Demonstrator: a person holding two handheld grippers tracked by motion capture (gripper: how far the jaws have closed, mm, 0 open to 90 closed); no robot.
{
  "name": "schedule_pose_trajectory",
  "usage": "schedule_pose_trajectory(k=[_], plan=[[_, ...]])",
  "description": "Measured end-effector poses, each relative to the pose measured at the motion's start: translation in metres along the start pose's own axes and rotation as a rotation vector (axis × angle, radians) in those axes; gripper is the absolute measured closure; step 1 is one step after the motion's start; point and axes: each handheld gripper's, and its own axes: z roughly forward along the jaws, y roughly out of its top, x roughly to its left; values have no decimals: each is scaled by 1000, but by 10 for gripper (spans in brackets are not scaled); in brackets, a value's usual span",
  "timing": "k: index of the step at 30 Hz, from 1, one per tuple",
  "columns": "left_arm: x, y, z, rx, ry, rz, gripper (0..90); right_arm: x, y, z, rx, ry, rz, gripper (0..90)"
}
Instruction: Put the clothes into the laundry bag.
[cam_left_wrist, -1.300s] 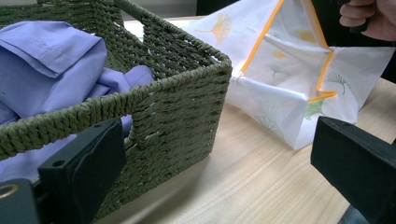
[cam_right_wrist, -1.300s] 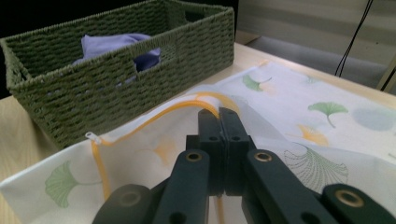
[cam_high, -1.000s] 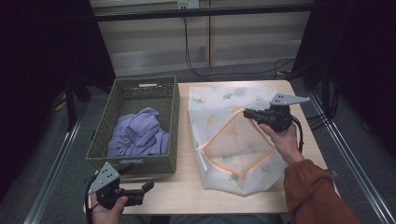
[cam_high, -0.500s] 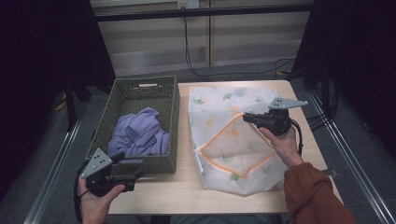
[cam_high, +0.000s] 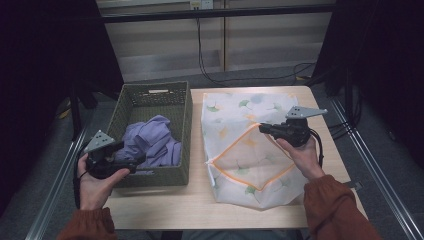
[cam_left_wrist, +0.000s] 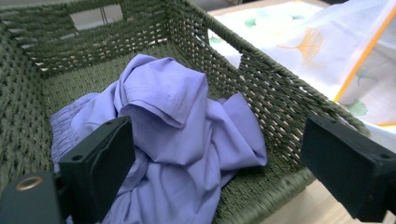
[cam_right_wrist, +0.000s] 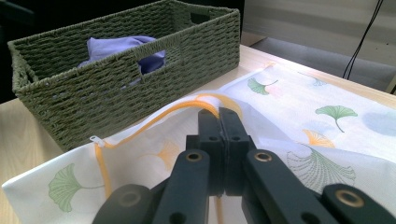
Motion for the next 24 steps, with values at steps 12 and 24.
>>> schedule_pose_trajectory(k=[12, 24], plan=[[20, 41, 34, 23, 3, 13, 107, -2, -2, 0, 14, 7, 14, 900], [31, 51, 76, 147, -11, 54, 81, -2, -2, 0, 17, 9, 16, 900]])
